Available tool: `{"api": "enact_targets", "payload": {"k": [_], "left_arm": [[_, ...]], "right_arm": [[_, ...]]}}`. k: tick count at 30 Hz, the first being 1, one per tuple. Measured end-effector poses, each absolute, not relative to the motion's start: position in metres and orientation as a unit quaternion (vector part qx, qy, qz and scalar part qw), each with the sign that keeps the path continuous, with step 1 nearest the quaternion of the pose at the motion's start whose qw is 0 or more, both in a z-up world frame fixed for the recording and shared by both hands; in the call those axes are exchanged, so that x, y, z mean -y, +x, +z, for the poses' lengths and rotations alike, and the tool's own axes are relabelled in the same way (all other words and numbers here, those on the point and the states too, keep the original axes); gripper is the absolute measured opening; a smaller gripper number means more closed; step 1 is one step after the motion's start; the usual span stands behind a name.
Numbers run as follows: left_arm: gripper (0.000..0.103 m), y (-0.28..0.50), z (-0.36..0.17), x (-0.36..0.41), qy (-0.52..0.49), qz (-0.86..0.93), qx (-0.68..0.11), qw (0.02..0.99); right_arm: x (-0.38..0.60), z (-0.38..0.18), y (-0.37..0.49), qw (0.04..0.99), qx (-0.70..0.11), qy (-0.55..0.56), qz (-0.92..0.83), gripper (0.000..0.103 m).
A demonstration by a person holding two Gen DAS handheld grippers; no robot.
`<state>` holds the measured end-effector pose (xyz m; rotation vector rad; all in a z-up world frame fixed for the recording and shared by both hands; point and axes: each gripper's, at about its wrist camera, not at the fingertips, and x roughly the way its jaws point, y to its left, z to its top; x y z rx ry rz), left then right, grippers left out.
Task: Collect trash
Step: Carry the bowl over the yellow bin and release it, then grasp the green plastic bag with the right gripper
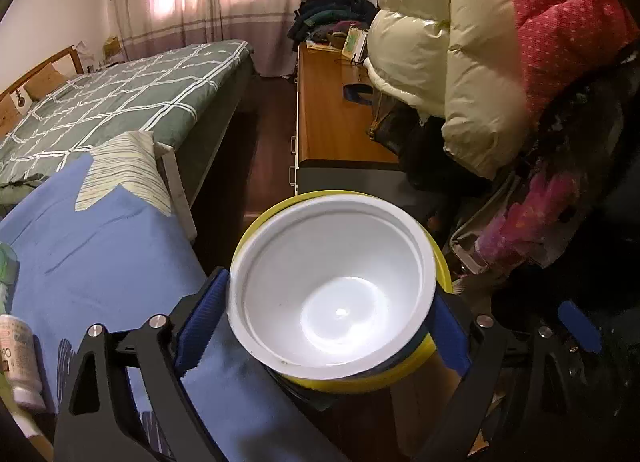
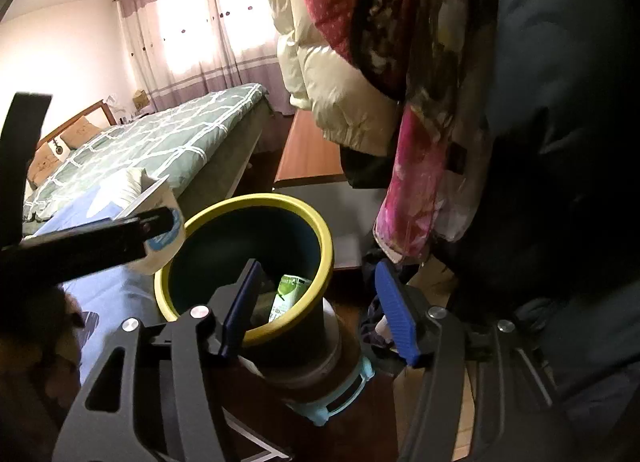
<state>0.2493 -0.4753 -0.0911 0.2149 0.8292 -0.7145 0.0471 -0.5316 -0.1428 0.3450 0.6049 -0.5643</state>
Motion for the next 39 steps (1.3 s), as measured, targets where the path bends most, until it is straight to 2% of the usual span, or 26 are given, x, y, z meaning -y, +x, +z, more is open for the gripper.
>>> {"api": "enact_targets", "payload": {"k": [10,16,24,31,39], "left_arm": [[0.096,0.255,-0.054,0.409,0.049,-0.329,-0.372,0.867],[0.098,0.243,-0.027,0.319,0.020,-0.288,-0.332,0.898],[0.098,0.240,-0.012,0.160,-0.041,-0.171,-0.293,0.940],[0.098,0.245,-0.017,0.036,-0.066,-0.042,-0.256,0.964],[0.098,0.259,-0.054,-0.056,-0.074,0.066,-0.243,0.965]], "right_arm": [[0.518,-0.149,0.058,0.905,-0.299,0.165,-0.252,0.057],[0.489,-0.147,0.074,0.913,-0.307,0.151,-0.221,0.060],[0.428,-0.140,0.113,0.925,-0.322,0.112,-0.168,0.060],[0.359,-0.124,0.150,0.937,-0.322,0.064,-0.117,0.060],[0.276,-0.109,0.188,0.947,-0.318,0.020,-0.043,0.060]]}}
